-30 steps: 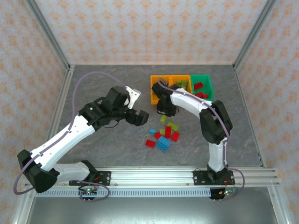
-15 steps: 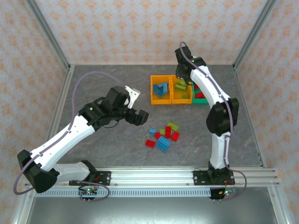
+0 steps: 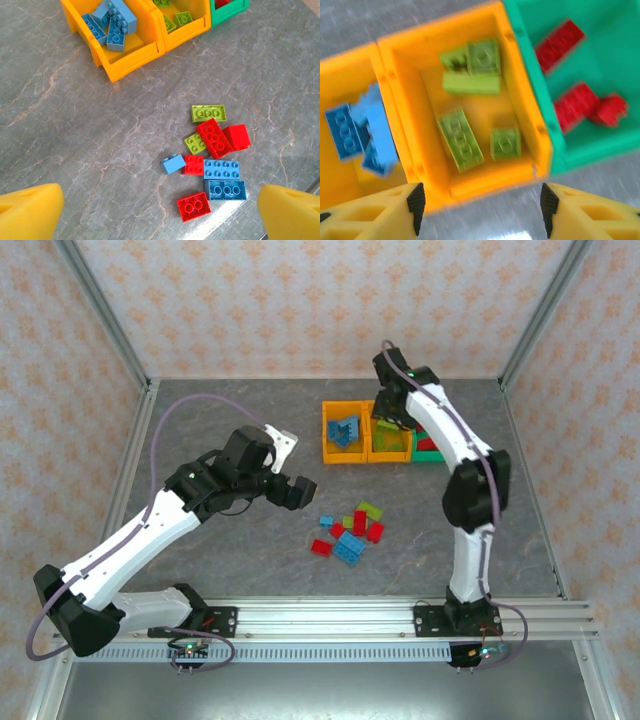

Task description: Sort the legos into containers by color

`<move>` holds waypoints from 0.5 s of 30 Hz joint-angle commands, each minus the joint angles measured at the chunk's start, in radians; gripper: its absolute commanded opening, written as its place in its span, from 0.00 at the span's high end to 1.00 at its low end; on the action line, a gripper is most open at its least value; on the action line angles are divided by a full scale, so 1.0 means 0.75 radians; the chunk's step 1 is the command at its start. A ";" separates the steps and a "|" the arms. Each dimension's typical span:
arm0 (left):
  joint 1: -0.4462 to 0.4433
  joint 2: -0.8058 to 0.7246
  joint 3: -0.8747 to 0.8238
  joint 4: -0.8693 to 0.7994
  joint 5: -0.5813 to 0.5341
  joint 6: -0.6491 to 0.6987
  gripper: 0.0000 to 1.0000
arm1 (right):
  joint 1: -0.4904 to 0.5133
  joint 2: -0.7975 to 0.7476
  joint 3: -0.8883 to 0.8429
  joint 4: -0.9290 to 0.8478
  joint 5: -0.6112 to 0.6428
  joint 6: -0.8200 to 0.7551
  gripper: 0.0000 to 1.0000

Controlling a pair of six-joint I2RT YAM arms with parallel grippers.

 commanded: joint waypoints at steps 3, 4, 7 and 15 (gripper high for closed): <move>-0.012 0.011 -0.024 0.028 -0.016 0.017 0.00 | 0.152 -0.503 -0.535 0.127 -0.102 0.281 0.36; -0.012 0.021 -0.021 0.031 -0.012 0.023 0.00 | 0.207 -0.574 -0.652 0.142 -0.129 0.339 0.36; -0.012 0.059 -0.002 0.038 0.009 0.033 0.00 | 0.357 -0.662 -0.853 0.146 -0.178 0.457 0.36; -0.012 0.151 0.074 0.005 0.063 0.067 0.00 | 0.558 -0.490 -0.906 0.093 -0.162 0.416 0.35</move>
